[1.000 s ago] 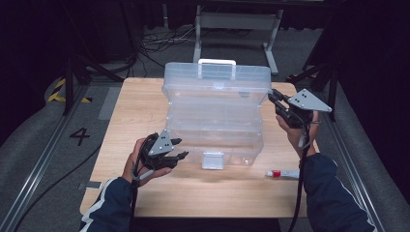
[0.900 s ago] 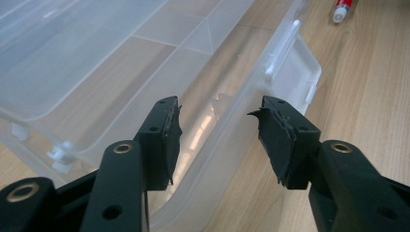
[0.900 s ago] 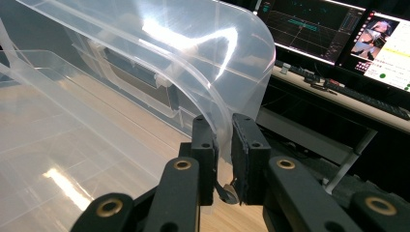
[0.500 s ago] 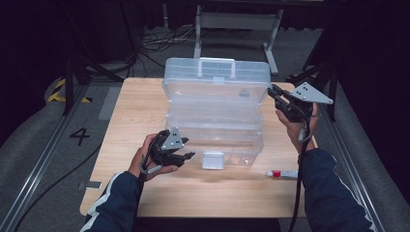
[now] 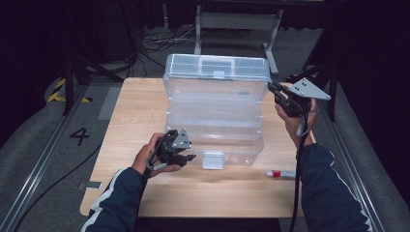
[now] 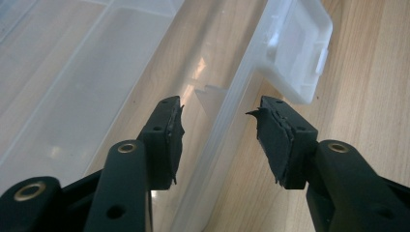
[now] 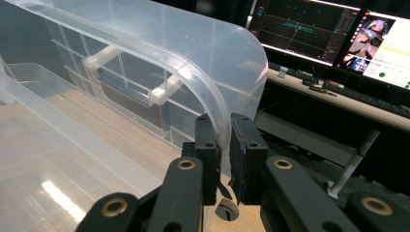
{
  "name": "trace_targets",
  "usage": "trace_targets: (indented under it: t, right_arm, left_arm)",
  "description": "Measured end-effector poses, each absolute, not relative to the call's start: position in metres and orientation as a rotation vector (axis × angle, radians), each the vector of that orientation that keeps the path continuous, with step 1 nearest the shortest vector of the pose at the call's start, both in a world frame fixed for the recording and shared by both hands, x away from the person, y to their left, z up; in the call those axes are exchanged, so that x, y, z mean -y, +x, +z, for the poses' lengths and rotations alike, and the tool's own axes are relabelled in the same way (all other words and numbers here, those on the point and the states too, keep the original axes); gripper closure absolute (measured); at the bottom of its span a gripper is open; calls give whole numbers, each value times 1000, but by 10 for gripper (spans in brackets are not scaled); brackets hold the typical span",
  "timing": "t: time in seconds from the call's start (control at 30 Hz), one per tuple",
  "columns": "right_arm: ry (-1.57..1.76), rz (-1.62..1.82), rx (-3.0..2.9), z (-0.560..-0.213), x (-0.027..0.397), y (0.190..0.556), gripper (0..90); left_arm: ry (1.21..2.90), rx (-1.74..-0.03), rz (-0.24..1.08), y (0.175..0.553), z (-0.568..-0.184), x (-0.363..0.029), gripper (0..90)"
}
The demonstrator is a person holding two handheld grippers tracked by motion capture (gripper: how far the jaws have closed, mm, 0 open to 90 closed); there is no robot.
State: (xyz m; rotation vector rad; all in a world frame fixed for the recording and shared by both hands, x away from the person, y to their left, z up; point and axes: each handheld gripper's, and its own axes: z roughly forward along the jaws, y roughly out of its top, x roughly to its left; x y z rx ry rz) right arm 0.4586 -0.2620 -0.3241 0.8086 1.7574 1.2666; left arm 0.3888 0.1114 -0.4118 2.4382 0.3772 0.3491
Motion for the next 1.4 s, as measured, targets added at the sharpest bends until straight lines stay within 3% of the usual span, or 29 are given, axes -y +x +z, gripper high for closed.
trace_targets:
  t: [0.2,0.3,0.57,1.4]
  right_arm:
    - [815,1281,-1747,-325,262,461,822]
    - [833,1278,-1725,-326,261,463,751]
    - [860,1265,-1739,-325,259,475,803]
    - [892,1285,-1744,-320,261,502,837]
  left_arm:
    - [2449,-395,332,392,-415,-116,558]
    - [2462,-399,318,394,-418,-118,575]
    - [2484,-389,315,395,-421,-120,686]
    - [2441,-373,253,399,-423,-127,721]
